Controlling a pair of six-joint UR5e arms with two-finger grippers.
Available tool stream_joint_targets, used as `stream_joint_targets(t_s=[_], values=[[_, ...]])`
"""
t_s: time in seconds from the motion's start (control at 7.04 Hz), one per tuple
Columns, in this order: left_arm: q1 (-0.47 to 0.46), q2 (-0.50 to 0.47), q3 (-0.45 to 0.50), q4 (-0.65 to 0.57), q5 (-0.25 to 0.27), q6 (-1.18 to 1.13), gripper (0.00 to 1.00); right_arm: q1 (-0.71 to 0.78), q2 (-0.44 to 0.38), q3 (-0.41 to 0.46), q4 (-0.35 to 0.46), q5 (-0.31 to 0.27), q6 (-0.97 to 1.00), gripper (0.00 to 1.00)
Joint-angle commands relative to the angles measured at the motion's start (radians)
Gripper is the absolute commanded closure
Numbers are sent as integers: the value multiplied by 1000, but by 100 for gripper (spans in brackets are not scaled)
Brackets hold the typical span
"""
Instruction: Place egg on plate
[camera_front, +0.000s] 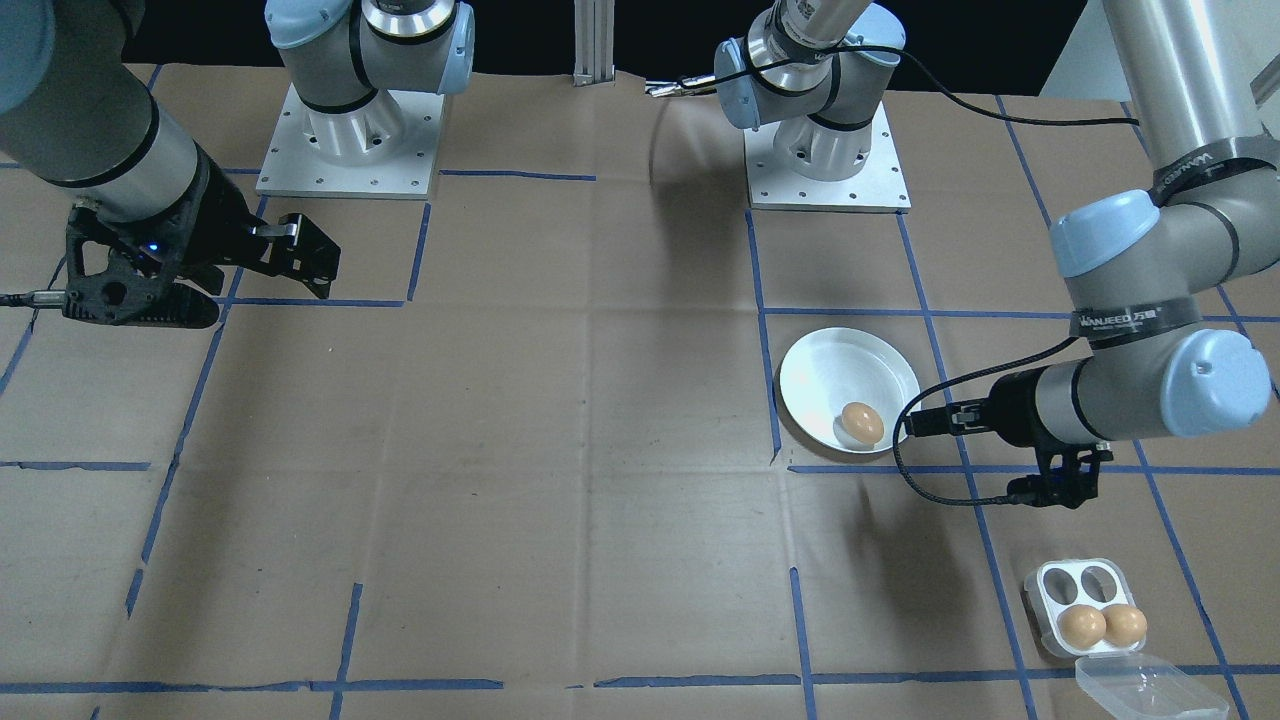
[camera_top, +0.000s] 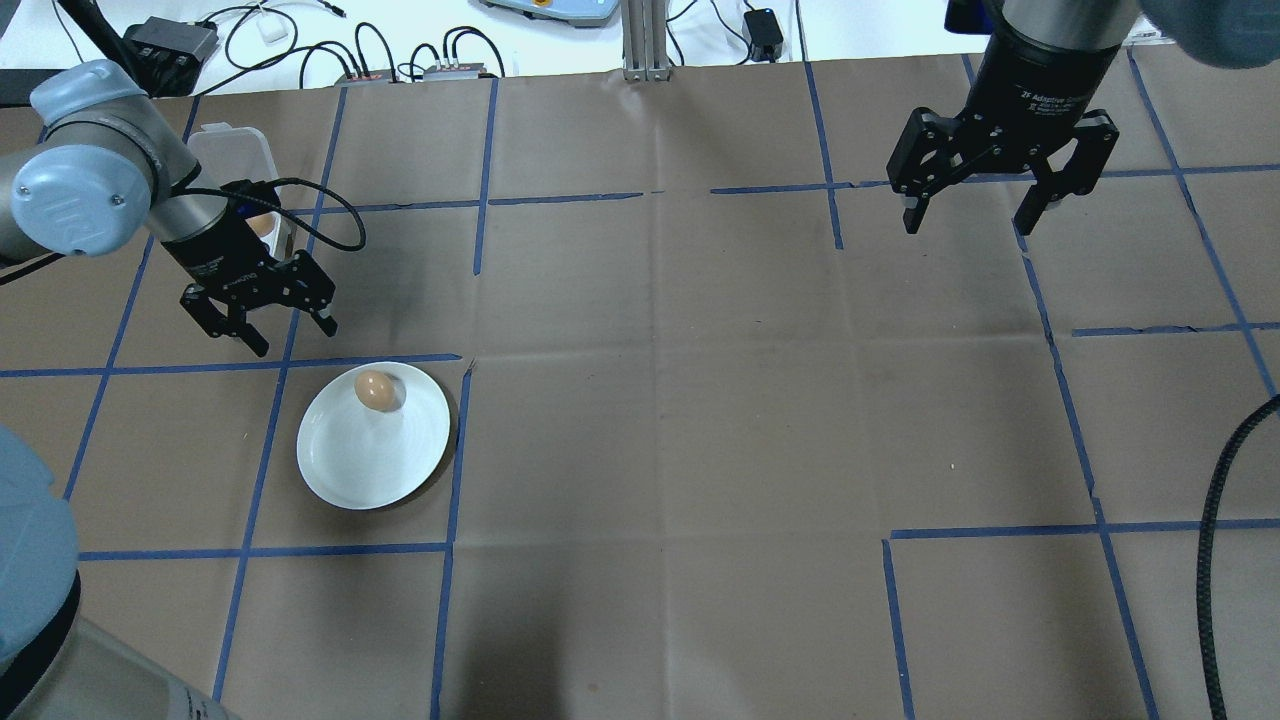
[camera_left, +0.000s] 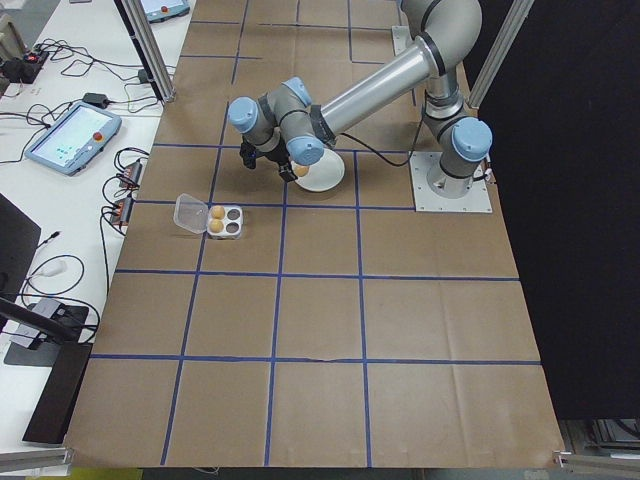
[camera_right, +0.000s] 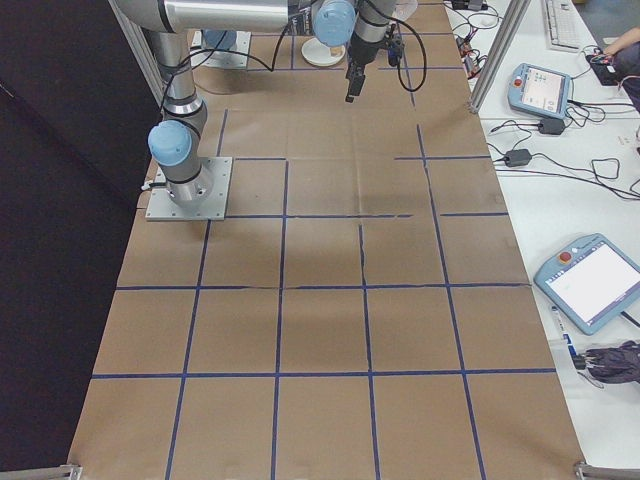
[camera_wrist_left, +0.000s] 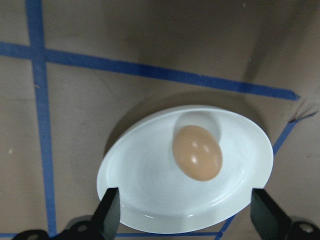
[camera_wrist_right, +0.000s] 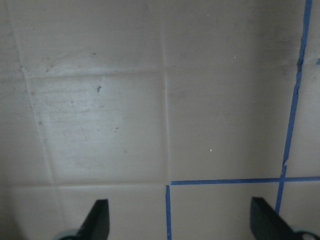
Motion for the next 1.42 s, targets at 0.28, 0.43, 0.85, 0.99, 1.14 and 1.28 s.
stream_joint_targets(t_s=[0.28, 0.43, 0.85, 0.99, 1.14, 1.28], values=[[37, -139, 289, 17, 107, 547, 7, 0, 0, 0, 0, 0, 0, 0], [40, -173, 330, 18, 126, 704, 7, 0, 1, 0, 0, 0, 0, 0], [42, -258, 407, 160, 154, 1107, 7, 0, 0, 0, 0, -1, 0, 0], [40, -265, 407, 217, 155, 1202, 7, 0, 1, 0, 0, 0, 0, 0], [40, -280, 397, 324, 155, 1312, 8, 0, 0, 0, 0, 0, 0, 0], [40, -297, 392, 392, 155, 1363, 8, 0, 0, 0, 0, 0, 0, 0]])
